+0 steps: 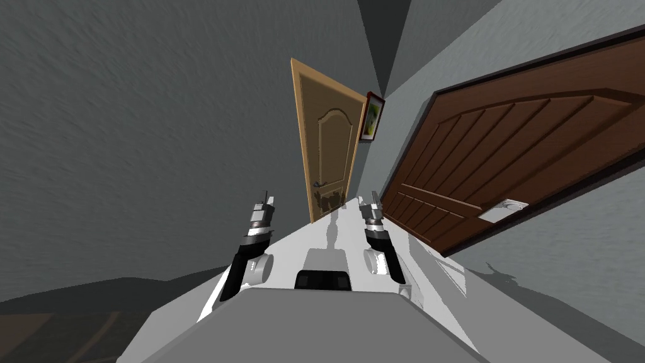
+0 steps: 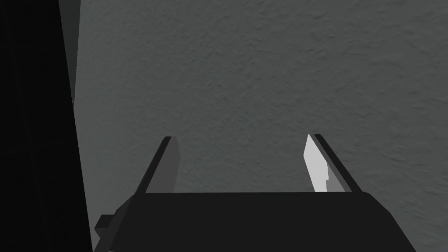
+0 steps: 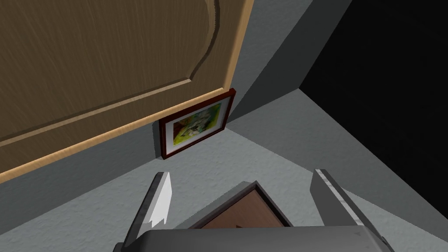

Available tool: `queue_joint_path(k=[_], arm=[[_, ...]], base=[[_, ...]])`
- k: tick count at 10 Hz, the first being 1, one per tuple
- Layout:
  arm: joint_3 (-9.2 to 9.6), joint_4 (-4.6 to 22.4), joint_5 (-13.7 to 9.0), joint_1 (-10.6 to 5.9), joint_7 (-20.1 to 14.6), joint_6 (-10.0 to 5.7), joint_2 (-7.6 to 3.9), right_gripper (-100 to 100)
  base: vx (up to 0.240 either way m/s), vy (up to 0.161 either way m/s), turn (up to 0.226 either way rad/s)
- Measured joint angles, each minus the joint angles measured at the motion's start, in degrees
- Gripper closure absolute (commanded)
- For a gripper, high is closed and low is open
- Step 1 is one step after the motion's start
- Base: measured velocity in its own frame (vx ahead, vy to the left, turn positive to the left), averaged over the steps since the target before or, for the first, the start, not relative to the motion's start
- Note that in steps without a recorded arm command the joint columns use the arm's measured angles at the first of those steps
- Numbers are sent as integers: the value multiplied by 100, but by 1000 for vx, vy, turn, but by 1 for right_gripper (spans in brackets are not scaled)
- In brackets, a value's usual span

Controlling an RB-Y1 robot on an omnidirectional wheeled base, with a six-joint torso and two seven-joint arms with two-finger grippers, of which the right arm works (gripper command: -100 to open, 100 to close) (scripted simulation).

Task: Pull the door open

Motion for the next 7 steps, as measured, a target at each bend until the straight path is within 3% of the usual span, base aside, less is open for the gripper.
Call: queue_joint_path(k=[2, 4, 7], arm=[[38, 312, 3, -183, -24, -53, -62, -100], [80, 510, 3, -246, -56, -92, -124, -100], [187, 965, 20, -403, -89, -273, -219, -100]], base=[[54, 21, 36], [47, 15, 27], [71, 19, 44]])
